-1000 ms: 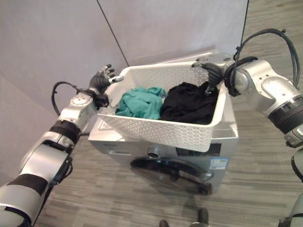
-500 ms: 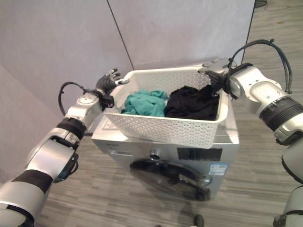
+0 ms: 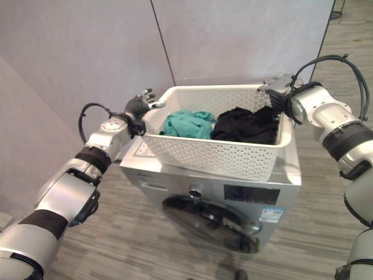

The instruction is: Grab the laundry basket,head to the washer,open it,put in the laundry and shut it.

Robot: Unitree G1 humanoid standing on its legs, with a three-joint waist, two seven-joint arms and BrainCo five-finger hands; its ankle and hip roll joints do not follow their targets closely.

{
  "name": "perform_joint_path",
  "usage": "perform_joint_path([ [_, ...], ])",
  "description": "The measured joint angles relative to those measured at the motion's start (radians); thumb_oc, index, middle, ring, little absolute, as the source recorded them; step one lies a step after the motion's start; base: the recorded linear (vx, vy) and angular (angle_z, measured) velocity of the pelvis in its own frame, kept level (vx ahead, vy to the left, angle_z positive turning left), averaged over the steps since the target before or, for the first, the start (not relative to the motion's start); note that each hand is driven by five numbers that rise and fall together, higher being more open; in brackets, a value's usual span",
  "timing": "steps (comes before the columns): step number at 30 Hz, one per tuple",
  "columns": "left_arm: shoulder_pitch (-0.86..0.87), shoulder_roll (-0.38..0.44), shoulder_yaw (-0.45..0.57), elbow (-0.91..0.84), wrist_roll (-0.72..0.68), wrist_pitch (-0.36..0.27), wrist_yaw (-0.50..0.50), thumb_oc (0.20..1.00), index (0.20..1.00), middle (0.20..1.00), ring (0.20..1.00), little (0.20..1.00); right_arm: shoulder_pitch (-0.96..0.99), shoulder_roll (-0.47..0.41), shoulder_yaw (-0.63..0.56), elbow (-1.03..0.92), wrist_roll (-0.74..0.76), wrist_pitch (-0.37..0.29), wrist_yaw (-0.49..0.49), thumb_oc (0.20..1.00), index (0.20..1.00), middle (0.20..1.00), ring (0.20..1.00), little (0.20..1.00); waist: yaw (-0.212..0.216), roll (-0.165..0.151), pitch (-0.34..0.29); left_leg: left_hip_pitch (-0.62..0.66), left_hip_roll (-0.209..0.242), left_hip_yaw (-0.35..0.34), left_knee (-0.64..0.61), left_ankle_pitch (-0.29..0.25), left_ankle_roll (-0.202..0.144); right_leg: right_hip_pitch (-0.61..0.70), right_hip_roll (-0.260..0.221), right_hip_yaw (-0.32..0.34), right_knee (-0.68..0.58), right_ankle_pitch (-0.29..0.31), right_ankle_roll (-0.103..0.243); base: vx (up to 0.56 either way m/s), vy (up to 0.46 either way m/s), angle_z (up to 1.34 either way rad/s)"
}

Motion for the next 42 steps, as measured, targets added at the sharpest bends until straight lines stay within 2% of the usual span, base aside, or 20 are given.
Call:
perform_joint_path([
  [7,-0.008,-0.012,-0.001,0.000,-0.010,0.000,0.005,1.000,1.000,1.000,1.000,1.000,0.007,-0.001,-0.086,0.019,0.004,0.011,-0.087,1.000,1.000,1.000,1.000,1.000,0.002,-0.002,0.001,0.008,0.000,-0.006,-0.001,0.001,0.002,0.012,0.001,-0.008,0.000,0.002,-0.003,0.01,0.003,0.03],
  [10,-0.008,-0.015,-0.003,0.001,-0.011,-0.001,0.006,1.000,1.000,1.000,1.000,1.000,0.013,0.000,-0.193,0.023,0.050,0.030,-0.130,1.000,1.000,1.000,1.000,1.000,0.004,-0.007,0.003,0.011,0.000,-0.006,-0.002,0.001,0.002,0.014,0.001,-0.008,0.000,0.002,-0.003,0.00,0.000,0.00],
  [15,-0.011,-0.024,-0.039,0.000,-0.016,-0.001,0.012,1.000,1.000,1.000,1.000,1.000,0.031,0.074,-0.437,0.094,0.289,0.068,-0.226,1.000,1.000,1.000,1.000,1.000,0.005,-0.033,-0.001,0.022,0.001,-0.006,-0.003,0.001,0.002,0.025,0.002,-0.007,0.000,0.000,-0.005,0.00,0.002,0.00],
  [17,-0.011,-0.029,-0.041,0.000,-0.022,-0.001,0.023,1.000,1.000,1.000,1.000,1.000,0.031,0.085,-0.449,0.110,0.356,0.071,-0.243,1.000,1.000,1.000,1.000,1.000,0.009,-0.040,-0.001,0.024,0.000,-0.008,-0.002,0.001,0.002,0.029,0.001,-0.010,0.000,-0.001,-0.003,-0.01,-0.003,0.04],
  [26,-0.022,-0.033,-0.042,0.000,-0.033,-0.001,0.030,1.000,1.000,1.000,1.000,1.000,0.033,0.083,-0.483,0.162,0.476,0.071,-0.272,1.000,1.000,1.000,1.000,1.000,0.018,-0.047,-0.002,0.028,0.000,-0.020,-0.001,0.001,0.002,0.038,0.001,-0.016,0.000,-0.001,-0.004,0.00,0.004,0.02],
  [27,-0.040,-0.029,-0.041,0.000,-0.043,-0.001,0.030,1.000,1.000,1.000,1.000,1.000,0.057,0.074,-0.553,0.141,0.485,0.066,-0.291,1.000,1.000,1.000,1.000,1.000,0.018,-0.048,-0.001,0.033,-0.001,-0.026,-0.001,0.001,0.002,0.045,0.000,-0.021,0.000,-0.001,-0.004,0.01,0.020,0.08],
  [29,-0.065,-0.015,-0.030,-0.002,-0.052,0.001,0.028,1.000,1.000,1.000,1.000,1.000,0.092,0.046,-0.611,0.101,0.488,0.064,-0.313,1.000,1.000,1.000,1.000,1.000,0.018,-0.050,-0.001,0.039,-0.001,-0.029,-0.001,0.001,0.002,0.052,0.001,-0.023,0.000,-0.003,-0.004,0.03,0.027,0.07],
  [30,-0.085,0.013,-0.021,-0.010,-0.065,0.001,0.028,1.000,1.000,1.000,1.000,1.000,0.149,0.019,-0.693,0.023,0.505,0.045,-0.333,1.000,1.000,1.000,1.000,1.000,0.017,-0.051,-0.002,0.038,-0.001,-0.031,-0.002,0.001,0.002,0.052,0.001,-0.025,0.000,-0.004,-0.004,0.00,0.000,0.00],
  [31,-0.121,0.075,0.008,-0.022,-0.095,-0.003,0.035,1.000,1.000,1.000,1.000,1.000,0.216,0.011,-0.818,-0.050,0.523,0.019,-0.376,1.000,1.000,1.000,1.000,1.000,0.008,-0.051,-0.002,0.040,-0.002,-0.031,-0.004,0.001,0.002,0.052,0.001,-0.024,0.000,-0.004,-0.004,0.00,0.000,0.00],
  [33,-0.141,0.156,0.029,-0.092,-0.123,-0.026,0.045,1.000,1.000,1.000,1.000,1.000,0.321,-0.017,-0.924,-0.134,0.524,-0.001,-0.419,1.000,1.000,1.000,1.000,1.000,0.005,-0.053,-0.002,0.044,-0.001,-0.029,-0.007,0.001,0.002,0.054,0.002,-0.023,0.000,-0.004,-0.004,0.01,0.004,-0.03],
  [34,-0.134,0.203,0.053,-0.168,-0.127,-0.029,0.052,1.000,1.000,1.000,1.000,1.000,0.402,-0.035,-1.009,-0.205,0.524,-0.008,-0.434,1.000,1.000,1.000,1.000,1.000,0.006,-0.053,-0.002,0.045,-0.001,-0.030,-0.012,0.001,0.003,0.053,0.003,-0.023,0.000,-0.004,-0.005,0.00,0.000,0.00],
  [36,-0.077,0.365,0.065,-0.390,-0.130,-0.090,0.067,1.000,1.000,1.000,1.000,1.000,0.603,-0.058,-1.200,-0.319,0.523,-0.045,-0.478,1.000,1.000,1.000,1.000,1.000,0.006,-0.053,-0.002,0.049,-0.001,-0.030,-0.017,0.002,0.004,0.055,0.004,-0.022,0.000,-0.007,-0.005,0.00,0.000,0.00],
  [37,-0.051,0.412,0.082,-0.462,-0.135,-0.109,0.071,1.000,1.000,1.000,1.000,1.000,0.676,-0.057,-1.271,-0.348,0.523,-0.052,-0.488,1.000,1.000,1.000,1.000,1.000,0.010,-0.053,-0.002,0.054,-0.001,-0.031,-0.018,0.000,0.005,0.060,0.004,-0.021,0.000,-0.010,-0.005,0.00,0.000,0.00],
  [38,0.046,0.516,0.132,-0.638,-0.153,-0.142,0.075,1.000,1.000,1.000,1.000,1.000,0.849,-0.057,-1.424,-0.448,0.516,-0.066,-0.507,1.000,1.000,1.000,1.000,1.000,0.018,-0.052,-0.002,0.056,-0.001,-0.036,-0.019,-0.002,0.004,0.065,0.005,-0.024,0.000,-0.017,0.002,0.02,-0.010,0.05],
  [39,0.127,0.593,0.174,-0.727,-0.156,-0.170,0.076,1.000,1.000,1.000,1.000,1.000,0.946,-0.055,-1.497,-0.505,0.512,-0.081,-0.517,1.000,1.000,1.000,1.000,1.000,0.018,-0.052,-0.001,0.056,-0.001,-0.037,-0.019,-0.003,0.005,0.065,0.005,-0.024,0.000,-0.019,0.001,0.03,-0.018,0.14],
  [40,0.285,0.662,0.289,-0.862,-0.133,-0.192,0.084,1.000,1.000,1.000,1.000,1.000,1.177,-0.021,-1.693,-0.635,0.510,-0.113,-0.521,1.000,1.000,1.000,1.000,1.000,0.029,-0.057,0.001,0.056,0.001,-0.048,-0.019,-0.008,-0.002,0.070,0.008,-0.030,0.000,-0.025,0.005,0.03,-0.020,0.14],
  [41,0.405,0.685,0.367,-0.918,-0.112,-0.224,0.086,1.000,1.000,1.000,1.000,1.000,1.277,0.032,-1.777,-0.671,0.501,-0.143,-0.522,1.000,1.000,1.000,1.000,1.000,0.030,-0.061,-0.002,0.059,0.001,-0.052,-0.018,-0.008,0.001,0.073,0.008,-0.033,0.000,-0.029,-0.004,0.02,-0.017,0.10],
  [42,0.479,0.699,0.417,-0.903,-0.090,-0.243,0.091,1.000,1.000,1.000,1.000,1.000,1.289,0.086,-1.794,-0.658,0.509,-0.147,-0.524,1.000,1.000,1.000,1.000,1.000,0.030,-0.068,-0.009,0.058,0.003,-0.051,-0.021,-0.010,-0.001,0.073,0.010,-0.031,0.002,-0.033,-0.002,0.00,0.000,0.00],
])
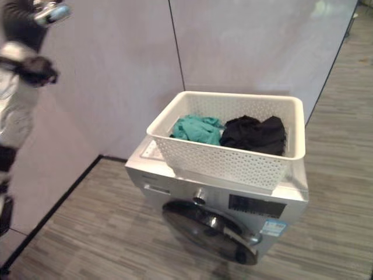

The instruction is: Grab the laundry basket,head to the washer,open it,put in the laundry and shut it.

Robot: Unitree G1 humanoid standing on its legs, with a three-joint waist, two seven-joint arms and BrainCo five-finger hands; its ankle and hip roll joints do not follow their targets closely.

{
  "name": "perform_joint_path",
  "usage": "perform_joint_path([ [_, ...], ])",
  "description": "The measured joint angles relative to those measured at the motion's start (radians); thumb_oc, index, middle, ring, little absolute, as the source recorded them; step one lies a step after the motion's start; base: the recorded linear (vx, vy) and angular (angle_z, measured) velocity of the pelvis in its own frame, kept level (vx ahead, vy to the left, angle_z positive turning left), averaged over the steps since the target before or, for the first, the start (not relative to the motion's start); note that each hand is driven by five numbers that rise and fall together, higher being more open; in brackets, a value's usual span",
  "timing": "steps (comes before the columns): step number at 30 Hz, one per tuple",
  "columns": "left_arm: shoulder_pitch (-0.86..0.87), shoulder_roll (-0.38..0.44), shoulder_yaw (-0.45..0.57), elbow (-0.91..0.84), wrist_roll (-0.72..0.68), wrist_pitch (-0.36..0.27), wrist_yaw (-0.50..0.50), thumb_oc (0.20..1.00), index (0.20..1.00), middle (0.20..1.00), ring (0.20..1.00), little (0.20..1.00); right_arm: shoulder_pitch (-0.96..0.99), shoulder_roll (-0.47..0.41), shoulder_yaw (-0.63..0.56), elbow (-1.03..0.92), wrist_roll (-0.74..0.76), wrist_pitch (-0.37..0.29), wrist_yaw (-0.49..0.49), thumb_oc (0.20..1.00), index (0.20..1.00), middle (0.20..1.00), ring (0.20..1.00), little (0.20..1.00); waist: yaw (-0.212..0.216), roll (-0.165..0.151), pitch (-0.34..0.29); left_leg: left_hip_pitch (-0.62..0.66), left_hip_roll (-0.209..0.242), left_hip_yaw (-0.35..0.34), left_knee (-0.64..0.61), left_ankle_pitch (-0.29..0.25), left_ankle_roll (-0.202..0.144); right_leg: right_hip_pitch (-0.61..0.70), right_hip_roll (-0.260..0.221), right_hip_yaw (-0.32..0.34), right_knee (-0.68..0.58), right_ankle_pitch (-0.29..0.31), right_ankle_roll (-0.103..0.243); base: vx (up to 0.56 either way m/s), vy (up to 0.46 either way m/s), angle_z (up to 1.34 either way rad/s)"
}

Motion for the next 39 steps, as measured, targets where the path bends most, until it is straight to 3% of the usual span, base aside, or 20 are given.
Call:
perform_joint_path([
  [3,0.331,-0.016,0.251,0.030,0.070,0.005,0.026,1.000,1.000,1.000,1.000,1.000,0.140,0.125,-0.047,-0.027,0.021,-0.016,0.056,1.000,1.000,1.000,1.000,1.000,0.000,-0.010,0.004,-0.010,0.001,0.002,-0.001,-0.007,0.000,-0.027,-0.003,0.010,0.023,-0.013,0.008,0.01,-0.013,-0.12],
  [4,0.486,-0.048,0.396,-0.013,0.104,-0.001,0.017,1.000,1.000,1.000,1.000,1.000,0.179,0.174,-0.071,-0.061,0.036,-0.044,0.091,1.000,1.000,1.000,1.000,1.000,-0.003,-0.005,0.002,-0.015,0.002,0.009,-0.001,-0.008,0.000,-0.053,-0.004,0.025,0.032,-0.023,0.000,-0.01,-0.003,-0.28],
  [7,0.728,-0.148,0.580,0.051,0.122,0.008,0.018,1.000,1.000,1.000,1.000,1.000,0.296,0.276,-0.095,-0.076,0.080,-0.050,0.157,1.000,1.000,1.000,1.000,1.000,-0.005,-0.013,0.005,-0.022,0.003,0.022,-0.001,-0.009,0.003,-0.075,-0.006,0.041,0.052,-0.029,-0.004,-0.01,-0.002,-0.16],
  [8,0.804,-0.198,0.629,0.059,0.123,0.015,0.016,1.000,1.000,1.000,1.000,1.000,0.335,0.307,-0.094,-0.078,0.086,-0.051,0.183,1.000,1.000,1.000,1.000,1.000,-0.015,-0.019,0.006,-0.022,0.003,0.027,0.002,-0.011,0.004,-0.079,-0.006,0.046,0.053,-0.030,-0.003,-0.01,0.007,-0.11],
  [10,0.936,-0.411,0.683,0.149,0.121,0.047,-0.006,1.000,1.000,1.000,1.000,1.000,0.459,0.367,-0.041,-0.076,0.146,-0.048,0.319,1.000,1.000,1.000,1.000,1.000,-0.017,-0.035,0.011,-0.024,-0.001,0.049,0.002,-0.012,0.006,-0.096,-0.013,0.063,0.067,-0.034,0.001,-0.03,0.015,-0.22],
  [12,0.961,-0.480,0.631,0.195,0.121,0.078,-0.017,1.000,1.000,1.000,1.000,1.000,0.499,0.388,0.015,-0.069,0.194,-0.044,0.390,1.000,1.000,1.000,1.000,1.000,-0.021,-0.043,0.014,-0.023,-0.002,0.056,0.000,-0.014,0.009,-0.097,-0.013,0.075,0.065,-0.031,0.004,-0.03,0.019,-0.18],
  [13,0.971,-0.488,0.601,0.212,0.124,0.091,-0.028,1.000,1.000,1.000,1.000,1.000,0.510,0.397,0.051,-0.060,0.221,-0.038,0.429,1.000,1.000,1.000,1.000,1.000,-0.025,-0.057,0.020,-0.024,-0.002,0.060,0.001,-0.013,0.007,-0.102,-0.012,0.078,0.067,-0.030,0.005,-0.04,0.024,-0.11],
  [17,0.924,-0.512,0.525,0.389,0.128,0.119,-0.058,1.000,1.000,1.000,1.000,1.000,0.512,0.402,0.207,-0.027,0.318,-0.018,0.551,1.000,1.000,1.000,1.000,1.000,-0.035,-0.060,0.013,-0.023,0.002,0.080,-0.003,-0.013,0.006,-0.108,-0.011,0.089,0.069,-0.028,0.005,-0.04,0.023,-0.13],
  [18,0.884,-0.512,0.480,0.481,0.131,0.107,-0.073,1.000,1.000,1.000,1.000,1.000,0.536,0.389,0.271,-0.013,0.367,-0.011,0.611,1.000,1.000,1.000,1.000,1.000,-0.040,-0.071,0.022,-0.024,0.001,0.081,0.002,-0.007,-0.001,-0.109,-0.011,0.089,0.065,-0.023,0.004,-0.05,0.031,-0.01],
  [19,0.846,-0.510,0.444,0.549,0.132,0.118,-0.079,1.000,1.000,1.000,1.000,1.000,0.536,0.366,0.324,0.000,0.380,0.004,0.638,1.000,1.000,1.000,1.000,1.000,-0.035,-0.059,0.017,-0.024,0.001,0.081,0.001,-0.007,-0.002,-0.107,-0.011,0.088,0.063,-0.021,0.002,0.00,0.000,0.00],
  [21,0.821,-0.521,0.373,0.630,0.168,0.148,-0.095,1.000,1.000,1.000,1.000,1.000,0.555,0.309,0.427,0.025,0.384,0.041,0.711,1.000,1.000,1.000,1.000,1.000,-0.037,-0.065,0.019,-0.024,-0.001,0.084,-0.002,-0.007,-0.002,-0.108,-0.012,0.090,0.061,-0.017,0.004,0.00,0.000,0.00],
  [24,0.781,-0.567,0.331,0.744,0.207,0.158,-0.115,1.000,1.000,1.000,1.000,1.000,0.554,0.276,0.488,0.057,0.376,0.070,0.760,1.000,1.000,1.000,1.000,1.000,-0.038,-0.064,0.022,-0.025,0.000,0.084,-0.002,-0.007,-0.002,-0.106,-0.011,0.090,0.055,-0.016,0.005,0.00,0.000,0.00],
  [31,0.760,-0.664,0.231,0.770,0.258,0.192,-0.130,1.000,1.000,1.000,1.000,1.000,0.388,0.287,0.586,0.296,0.275,0.107,0.753,1.000,1.000,1.000,1.000,1.000,-0.019,-0.074,0.031,-0.036,-0.001,0.074,0.000,-0.007,-0.002,-0.089,-0.005,0.079,0.013,0.004,0.007,0.00,0.008,0.04],
  [33,0.723,-0.705,0.219,0.861,0.259,0.192,-0.123,1.000,1.000,1.000,1.000,1.000,0.286,0.336,0.630,0.404,0.214,0.109,0.683,1.000,1.000,1.000,1.000,1.000,-0.018,-0.064,0.047,-0.037,-0.002,0.071,-0.002,-0.007,-0.001,-0.076,-0.003,0.075,-0.011,0.018,0.011,0.00,-0.001,0.06],
  [39,0.705,-0.713,0.222,0.957,0.298,0.194,-0.098,1.000,1.000,1.000,1.000,1.000,0.200,0.345,0.643,0.547,0.157,0.104,0.584,1.000,1.000,1.000,1.000,1.000,-0.009,-0.053,0.054,-0.035,-0.001,0.049,0.001,-0.007,0.001,-0.062,-0.002,0.050,-0.011,0.011,0.008,0.02,-0.005,0.11],
])
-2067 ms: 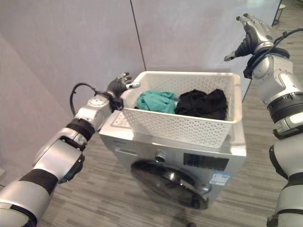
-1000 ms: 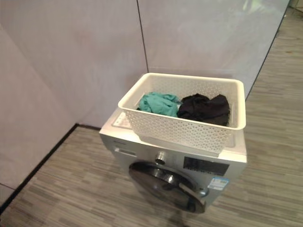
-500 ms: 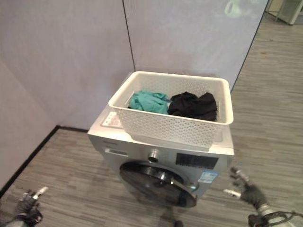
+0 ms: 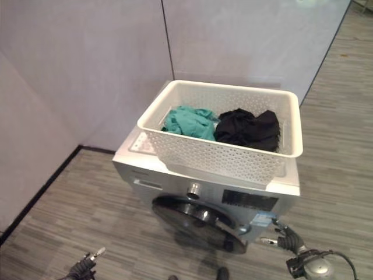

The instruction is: Grab the laundry basket,head to the washer,open it,put in the laundry and shut it.

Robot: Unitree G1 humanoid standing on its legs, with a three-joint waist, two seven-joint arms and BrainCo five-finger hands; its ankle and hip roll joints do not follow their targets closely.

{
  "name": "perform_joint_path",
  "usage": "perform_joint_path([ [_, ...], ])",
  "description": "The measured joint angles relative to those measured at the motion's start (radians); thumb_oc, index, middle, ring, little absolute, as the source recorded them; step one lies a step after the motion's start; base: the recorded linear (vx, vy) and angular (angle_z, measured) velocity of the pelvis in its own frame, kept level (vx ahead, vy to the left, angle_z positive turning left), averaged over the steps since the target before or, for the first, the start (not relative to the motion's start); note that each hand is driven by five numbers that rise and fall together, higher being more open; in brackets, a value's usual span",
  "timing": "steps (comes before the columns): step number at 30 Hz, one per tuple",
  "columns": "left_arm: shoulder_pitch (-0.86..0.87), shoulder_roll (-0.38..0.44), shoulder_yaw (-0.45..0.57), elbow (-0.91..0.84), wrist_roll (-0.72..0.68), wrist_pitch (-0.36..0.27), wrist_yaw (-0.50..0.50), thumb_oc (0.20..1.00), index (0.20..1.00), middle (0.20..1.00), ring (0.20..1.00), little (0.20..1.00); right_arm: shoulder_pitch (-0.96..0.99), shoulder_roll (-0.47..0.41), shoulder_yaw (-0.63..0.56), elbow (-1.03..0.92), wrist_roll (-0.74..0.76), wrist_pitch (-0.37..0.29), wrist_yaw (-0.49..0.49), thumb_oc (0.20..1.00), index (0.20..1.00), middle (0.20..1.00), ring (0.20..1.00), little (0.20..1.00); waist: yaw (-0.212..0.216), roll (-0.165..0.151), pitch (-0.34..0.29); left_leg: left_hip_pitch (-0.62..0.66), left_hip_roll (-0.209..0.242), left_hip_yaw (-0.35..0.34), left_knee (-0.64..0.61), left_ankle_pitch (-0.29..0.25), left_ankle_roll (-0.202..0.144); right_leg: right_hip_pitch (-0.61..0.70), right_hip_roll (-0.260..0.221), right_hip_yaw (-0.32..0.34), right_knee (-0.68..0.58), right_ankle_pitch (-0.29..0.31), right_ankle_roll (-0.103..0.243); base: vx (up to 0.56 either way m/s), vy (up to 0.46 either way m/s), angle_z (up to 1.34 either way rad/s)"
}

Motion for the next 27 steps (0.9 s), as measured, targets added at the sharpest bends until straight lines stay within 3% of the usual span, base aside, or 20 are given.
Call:
perform_joint_path([
  [4,-0.021,-0.015,-0.004,0.071,0.056,0.010,0.002,1.000,1.000,1.000,1.000,1.000,-0.092,-0.002,0.040,0.203,-0.047,0.008,-0.046,1.000,1.000,1.000,1.000,1.000,0.010,0.001,0.000,-0.002,0.000,-0.001,-0.004,-0.003,0.001,0.002,0.000,-0.002,0.000,-0.001,-0.001,0.00,0.000,0.00],
  [10,0.004,-0.031,-0.014,0.107,0.184,0.030,0.015,1.000,1.000,1.000,1.000,1.000,-0.175,-0.007,0.175,0.295,-0.099,0.011,-0.077,1.000,1.000,1.000,1.000,1.000,0.033,0.012,0.004,-0.021,-0.001,-0.002,-0.004,-0.006,0.004,-0.020,-0.001,-0.002,0.000,-0.004,-0.004,0.01,0.001,0.00],
  [23,-0.018,-0.082,-0.087,0.096,0.192,0.023,0.045,1.000,1.000,1.000,1.000,1.000,-0.305,0.048,0.343,0.364,-0.135,0.002,-0.065,1.000,1.000,1.000,1.000,1.000,0.104,0.029,0.046,-0.092,-0.001,-0.031,0.020,0.005,0.003,-0.069,-0.003,-0.032,0.002,0.000,-0.005,-0.04,0.008,0.07],
  [27,-0.019,-0.096,-0.096,0.059,0.184,0.020,0.057,1.000,1.000,1.000,1.000,1.000,-0.358,0.072,0.387,0.369,-0.155,0.002,-0.081,1.000,1.000,1.000,1.000,1.000,0.110,0.035,0.105,-0.112,-0.002,-0.033,0.020,0.013,0.007,-0.089,-0.004,-0.033,0.007,0.004,-0.006,-0.05,0.019,0.02],
])
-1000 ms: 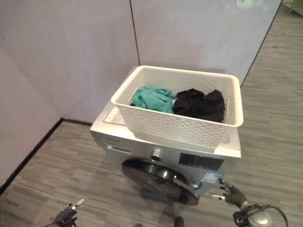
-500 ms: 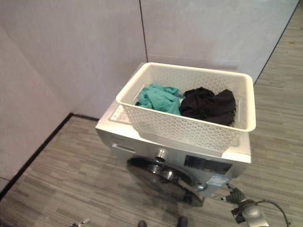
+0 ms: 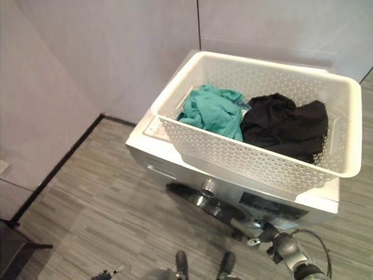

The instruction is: Grab the laundry basket,head to the washer,open it,put in the laundry and shut it.

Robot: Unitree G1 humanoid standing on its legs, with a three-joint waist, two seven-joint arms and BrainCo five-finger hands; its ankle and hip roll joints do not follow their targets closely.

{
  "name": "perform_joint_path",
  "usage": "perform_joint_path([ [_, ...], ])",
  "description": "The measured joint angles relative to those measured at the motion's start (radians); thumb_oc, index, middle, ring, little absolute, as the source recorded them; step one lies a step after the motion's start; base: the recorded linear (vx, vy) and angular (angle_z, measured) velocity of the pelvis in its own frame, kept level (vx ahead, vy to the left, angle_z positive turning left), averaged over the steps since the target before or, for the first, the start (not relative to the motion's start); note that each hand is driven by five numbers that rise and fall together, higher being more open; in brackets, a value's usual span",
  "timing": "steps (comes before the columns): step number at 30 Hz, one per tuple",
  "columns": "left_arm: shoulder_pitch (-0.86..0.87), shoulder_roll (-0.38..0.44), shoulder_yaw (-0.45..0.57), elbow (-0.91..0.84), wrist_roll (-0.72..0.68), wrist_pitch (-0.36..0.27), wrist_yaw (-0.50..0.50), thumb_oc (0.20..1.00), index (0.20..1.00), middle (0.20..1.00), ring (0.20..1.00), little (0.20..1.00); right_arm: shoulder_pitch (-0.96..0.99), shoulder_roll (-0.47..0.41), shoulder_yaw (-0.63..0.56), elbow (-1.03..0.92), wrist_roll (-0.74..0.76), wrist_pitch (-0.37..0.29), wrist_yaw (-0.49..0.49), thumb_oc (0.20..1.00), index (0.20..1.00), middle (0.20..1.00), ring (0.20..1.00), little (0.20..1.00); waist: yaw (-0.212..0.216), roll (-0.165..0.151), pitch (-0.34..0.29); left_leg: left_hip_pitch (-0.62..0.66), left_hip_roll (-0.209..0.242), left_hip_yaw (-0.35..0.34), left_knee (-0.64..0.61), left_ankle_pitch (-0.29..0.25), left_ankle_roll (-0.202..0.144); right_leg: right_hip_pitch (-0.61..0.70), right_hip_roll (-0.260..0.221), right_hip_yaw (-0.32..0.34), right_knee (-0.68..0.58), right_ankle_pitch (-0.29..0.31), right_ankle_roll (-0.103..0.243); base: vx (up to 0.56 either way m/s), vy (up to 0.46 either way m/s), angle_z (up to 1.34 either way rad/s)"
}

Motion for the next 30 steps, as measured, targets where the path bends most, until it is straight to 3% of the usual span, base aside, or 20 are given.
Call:
perform_joint_path([
  [3,-0.011,-0.028,-0.041,-0.027,0.000,-0.024,0.003,1.000,1.000,1.000,1.000,1.000,-0.021,0.016,0.060,0.004,-0.036,0.000,-0.002,1.000,1.000,1.000,1.000,1.000,0.015,0.014,0.020,-0.014,0.000,-0.015,0.000,0.003,-0.002,0.000,0.000,-0.016,0.001,-0.001,0.001,-0.04,-0.019,0.12],
  [8,0.000,-0.041,-0.074,-0.036,-0.001,-0.031,0.003,1.000,1.000,1.000,1.000,1.000,-0.016,0.002,0.115,0.005,-0.078,-0.002,0.016,1.000,1.000,1.000,1.000,1.000,0.016,0.006,0.032,-0.015,0.004,-0.061,0.005,0.014,-0.008,0.010,0.004,-0.054,0.009,-0.010,-0.008,-0.14,-0.010,0.24],
  [10,-0.010,-0.023,-0.074,-0.036,-0.010,-0.034,0.006,1.000,1.000,1.000,1.000,1.000,-0.079,0.012,0.145,0.025,-0.078,-0.007,0.010,1.000,1.000,1.000,1.000,1.000,0.029,-0.022,0.072,-0.086,0.009,-0.123,0.098,0.015,-0.009,-0.070,-0.016,-0.025,0.097,-0.036,-0.020,-0.21,-0.059,-0.33],
  [11,-0.034,-0.007,-0.084,-0.034,-0.011,-0.033,0.007,1.000,1.000,1.000,1.000,1.000,-0.111,0.010,0.153,0.025,-0.078,-0.016,0.010,1.000,1.000,1.000,1.000,1.000,0.046,-0.043,0.095,-0.136,0.011,-0.195,0.152,0.013,-0.012,-0.107,-0.020,-0.016,0.124,-0.047,-0.026,-0.15,-0.020,-0.26],
  [12,-0.082,-0.002,-0.104,-0.029,-0.028,-0.034,0.005,1.000,1.000,1.000,1.000,1.000,-0.131,0.000,0.146,0.029,-0.081,-0.020,0.009,1.000,1.000,1.000,1.000,1.000,0.077,-0.051,0.124,-0.179,0.005,-0.404,0.187,0.028,-0.070,-0.123,-0.016,-0.021,0.130,-0.039,-0.049,-0.13,0.059,0.13],
  [13,-0.099,-0.015,-0.102,-0.013,-0.033,-0.035,0.002,1.000,1.000,1.000,1.000,1.000,-0.127,-0.007,0.140,0.033,-0.083,-0.018,0.001,1.000,1.000,1.000,1.000,1.000,0.073,-0.044,0.127,-0.163,0.016,-0.402,0.130,0.046,-0.121,-0.110,-0.020,-0.054,0.123,-0.029,-0.062,-0.12,0.125,0.72],
  [14,-0.124,-0.025,-0.103,0.012,-0.038,-0.029,0.000,1.000,1.000,1.000,1.000,1.000,-0.127,-0.004,0.128,0.047,-0.084,-0.017,-0.012,1.000,1.000,1.000,1.000,1.000,0.053,-0.040,0.132,-0.154,0.028,-0.337,0.165,0.016,-0.129,-0.098,-0.029,-0.099,0.092,-0.012,-0.094,-0.08,0.342,0.79],
  [15,-0.128,-0.025,-0.114,0.007,-0.038,-0.028,-0.002,1.000,1.000,1.000,1.000,1.000,-0.150,0.005,0.127,0.054,-0.091,-0.015,-0.037,1.000,1.000,1.000,1.000,1.000,0.039,-0.062,0.143,-0.147,0.017,-0.314,0.251,-0.062,-0.092,-0.116,-0.057,-0.100,0.094,-0.004,-0.090,-0.04,0.399,0.72],
  [16,-0.132,-0.030,-0.132,0.008,-0.037,-0.028,-0.002,1.000,1.000,1.000,1.000,1.000,-0.153,-0.001,0.117,0.065,-0.100,-0.015,-0.046,1.000,1.000,1.000,1.000,1.000,0.025,-0.050,0.148,-0.120,0.014,-0.310,0.224,-0.080,-0.071,-0.121,-0.063,-0.097,0.108,-0.006,-0.071,-0.03,0.483,0.37],
  [18,-0.132,-0.039,-0.151,0.004,-0.034,-0.029,-0.003,1.000,1.000,1.000,1.000,1.000,-0.152,-0.005,0.065,0.087,-0.115,-0.011,-0.051,1.000,1.000,1.000,1.000,1.000,0.004,-0.017,0.167,-0.022,-0.001,-0.296,0.126,-0.104,-0.035,-0.127,-0.095,-0.089,0.163,-0.011,-0.048,-0.04,0.428,0.13],
  [19,-0.130,-0.038,-0.152,0.002,-0.028,-0.029,-0.002,1.000,1.000,1.000,1.000,1.000,-0.144,-0.007,0.054,0.088,-0.116,-0.004,-0.059,1.000,1.000,1.000,1.000,1.000,0.004,-0.020,0.169,-0.011,-0.034,-0.294,0.125,-0.106,-0.019,-0.144,-0.127,-0.062,0.195,-0.015,-0.026,-0.06,0.422,-0.20],
  [22,-0.112,-0.035,-0.189,-0.012,-0.008,-0.032,-0.001,1.000,1.000,1.000,1.000,1.000,-0.141,-0.014,0.038,0.113,-0.118,0.000,-0.072,1.000,1.000,1.000,1.000,1.000,-0.004,-0.004,0.173,-0.019,-0.098,-0.243,0.196,-0.124,0.040,-0.161,-0.197,-0.009,0.225,0.000,-0.002,-0.12,0.323,-0.45],
  [23,-0.089,-0.039,-0.189,-0.034,0.002,-0.034,-0.001,1.000,1.000,1.000,1.000,1.000,-0.138,-0.018,0.038,0.111,-0.119,0.000,-0.073,1.000,1.000,1.000,1.000,1.000,-0.019,0.011,0.170,-0.039,-0.110,-0.220,0.222,-0.141,0.064,-0.169,-0.224,0.001,0.229,0.010,0.022,-0.09,0.389,-0.46],
  [25,-0.089,-0.055,-0.188,-0.058,0.005,-0.043,0.000,1.000,1.000,1.000,1.000,1.000,-0.133,-0.025,0.032,0.123,-0.126,0.000,-0.077,1.000,1.000,1.000,1.000,1.000,-0.020,0.062,0.165,-0.087,-0.106,-0.206,0.260,-0.148,0.092,-0.196,-0.230,0.013,0.290,0.004,0.028,-0.13,0.483,-0.34],
  [26,-0.068,-0.037,-0.229,-0.073,0.017,-0.047,0.000,1.000,1.000,1.000,1.000,1.000,-0.115,0.012,0.021,0.140,-0.162,0.004,-0.080,1.000,1.000,1.000,1.000,1.000,-0.006,0.019,0.148,-0.085,-0.158,-0.166,0.225,-0.123,0.140,-0.162,-0.313,-0.002,0.273,0.014,0.071,-0.17,0.347,-0.49],
  [28,-0.042,-0.044,-0.222,-0.070,0.041,-0.048,0.003,1.000,1.000,1.000,1.000,1.000,-0.110,0.043,0.033,0.147,-0.165,0.019,-0.110,1.000,1.000,1.000,1.000,1.000,-0.023,0.035,0.147,-0.102,-0.173,-0.153,0.243,-0.119,0.138,-0.158,-0.308,0.010,0.228,0.013,0.084,-0.13,0.193,-0.44],
  [30,-0.042,-0.044,-0.220,-0.072,0.043,-0.062,0.014,1.000,1.000,1.000,1.000,1.000,-0.121,0.062,0.090,0.160,-0.178,0.021,-0.110,1.000,1.000,1.000,1.000,1.000,0.001,0.058,0.142,-0.116,-0.134,-0.156,0.232,-0.107,0.142,-0.194,-0.256,0.060,0.297,-0.013,0.091,-0.06,0.037,-0.11],
])
